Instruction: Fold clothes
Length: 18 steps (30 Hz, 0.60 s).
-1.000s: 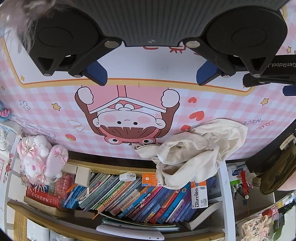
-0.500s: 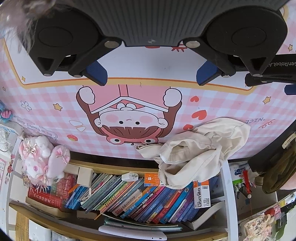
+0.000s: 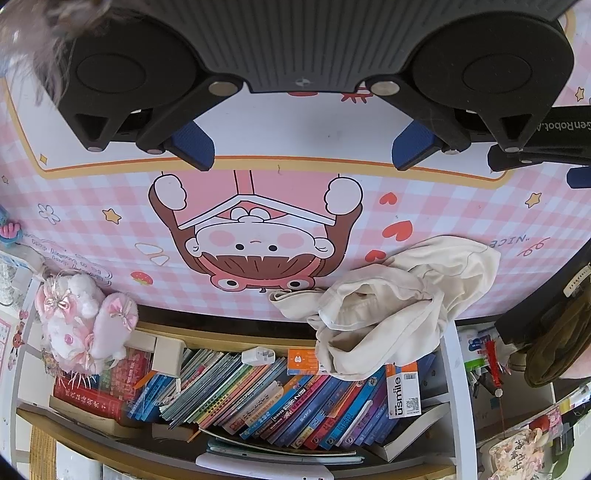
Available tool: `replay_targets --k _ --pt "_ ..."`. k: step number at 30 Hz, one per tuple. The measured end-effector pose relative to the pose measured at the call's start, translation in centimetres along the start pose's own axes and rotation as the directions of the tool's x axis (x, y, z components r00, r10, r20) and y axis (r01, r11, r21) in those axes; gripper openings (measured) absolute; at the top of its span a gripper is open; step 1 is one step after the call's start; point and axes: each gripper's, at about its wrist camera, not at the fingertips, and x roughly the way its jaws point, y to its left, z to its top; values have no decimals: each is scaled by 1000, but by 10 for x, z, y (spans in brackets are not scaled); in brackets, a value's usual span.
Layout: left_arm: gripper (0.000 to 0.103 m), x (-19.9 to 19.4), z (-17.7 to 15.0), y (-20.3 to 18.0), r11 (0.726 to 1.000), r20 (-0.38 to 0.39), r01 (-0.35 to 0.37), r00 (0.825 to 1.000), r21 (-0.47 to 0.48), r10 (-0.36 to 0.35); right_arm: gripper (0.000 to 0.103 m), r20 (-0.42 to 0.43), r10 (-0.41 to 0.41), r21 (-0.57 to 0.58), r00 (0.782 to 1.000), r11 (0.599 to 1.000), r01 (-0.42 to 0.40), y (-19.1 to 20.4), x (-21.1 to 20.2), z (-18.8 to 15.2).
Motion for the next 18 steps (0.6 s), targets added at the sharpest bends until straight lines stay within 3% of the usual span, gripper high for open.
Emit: replay_targets --k 18 --pt "103 7 0 -5 1000 -33 -3 999 29 4 103 -19 -4 -4 1000 1000 4 2 9 1"
